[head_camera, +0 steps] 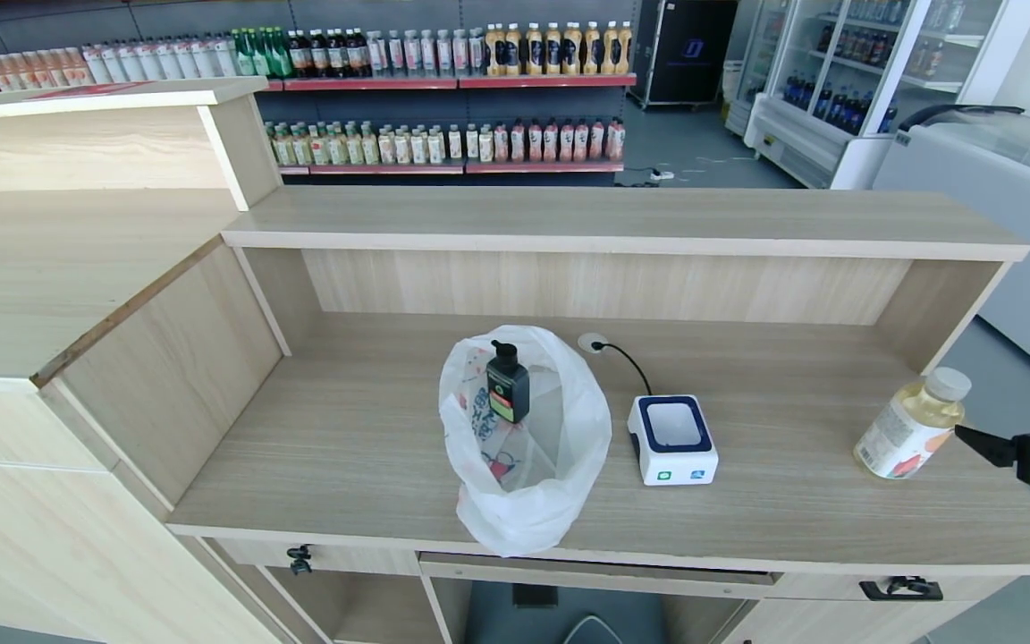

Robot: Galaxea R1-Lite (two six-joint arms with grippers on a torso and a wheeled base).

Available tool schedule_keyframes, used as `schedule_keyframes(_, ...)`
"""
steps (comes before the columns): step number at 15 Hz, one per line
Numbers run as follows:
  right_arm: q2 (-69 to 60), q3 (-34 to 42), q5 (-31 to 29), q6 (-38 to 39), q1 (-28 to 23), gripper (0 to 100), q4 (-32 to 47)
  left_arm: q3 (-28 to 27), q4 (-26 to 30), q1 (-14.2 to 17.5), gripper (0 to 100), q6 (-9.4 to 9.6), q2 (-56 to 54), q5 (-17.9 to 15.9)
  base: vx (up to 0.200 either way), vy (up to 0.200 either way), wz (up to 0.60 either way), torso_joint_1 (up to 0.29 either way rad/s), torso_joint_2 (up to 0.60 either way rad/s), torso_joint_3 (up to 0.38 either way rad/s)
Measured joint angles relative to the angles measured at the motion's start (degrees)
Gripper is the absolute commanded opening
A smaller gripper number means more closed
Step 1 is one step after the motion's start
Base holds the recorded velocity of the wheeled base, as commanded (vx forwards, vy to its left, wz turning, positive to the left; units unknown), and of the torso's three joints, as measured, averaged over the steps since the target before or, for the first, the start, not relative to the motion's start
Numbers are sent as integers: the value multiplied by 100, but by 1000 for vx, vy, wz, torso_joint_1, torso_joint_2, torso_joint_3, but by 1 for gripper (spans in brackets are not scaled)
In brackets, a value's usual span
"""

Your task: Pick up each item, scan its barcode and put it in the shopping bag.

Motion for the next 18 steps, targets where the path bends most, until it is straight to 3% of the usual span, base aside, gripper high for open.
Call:
schedule_keyframes(6, 407, -201, 0, 7, 383, 100, -39, 0, 0, 0, 100, -2, 0, 0, 0, 0, 0, 0, 0, 0)
schedule_keyframes(11, 667, -223, -4, -17, 684, 100, -512, 0, 0, 0, 100, -2, 0, 0, 0, 0, 0, 0, 0, 0)
schedule_keyframes(18, 1003, -249, -52, -39, 831, 100, -857, 0, 0, 0, 100, 0, 0, 0, 0, 0, 0, 0, 0, 0)
